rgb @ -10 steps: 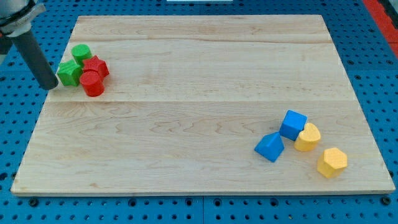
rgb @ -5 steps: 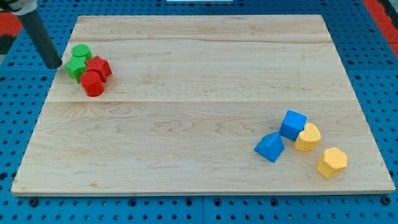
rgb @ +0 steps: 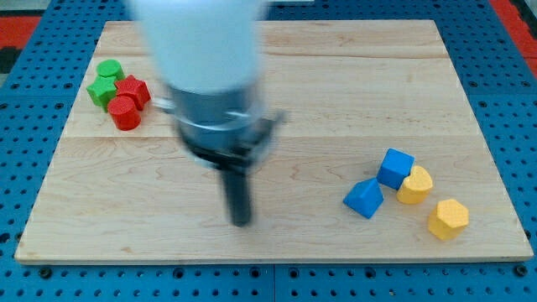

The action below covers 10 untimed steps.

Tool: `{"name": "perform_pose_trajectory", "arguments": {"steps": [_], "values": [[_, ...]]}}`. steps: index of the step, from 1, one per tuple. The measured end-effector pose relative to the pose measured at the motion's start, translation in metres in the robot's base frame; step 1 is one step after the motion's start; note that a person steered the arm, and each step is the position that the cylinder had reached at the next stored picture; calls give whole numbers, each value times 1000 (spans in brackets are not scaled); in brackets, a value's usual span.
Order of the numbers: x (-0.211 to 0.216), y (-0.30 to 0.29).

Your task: Push yellow hexagon towards the top of the board

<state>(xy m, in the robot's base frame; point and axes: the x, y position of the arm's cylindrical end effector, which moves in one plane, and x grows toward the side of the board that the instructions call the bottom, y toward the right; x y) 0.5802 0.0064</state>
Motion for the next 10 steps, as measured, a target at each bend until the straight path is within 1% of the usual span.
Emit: {"name": "perform_pose_trajectory", "arguments": {"steps": [1,2,3,4,5,6,7,8,9,10], "values": [[38,123],[26,202],[-9,219],[-38,223],[-38,225],[-54,251],[-93,247],[-126,219],[-145,156],[-162,132]]}}
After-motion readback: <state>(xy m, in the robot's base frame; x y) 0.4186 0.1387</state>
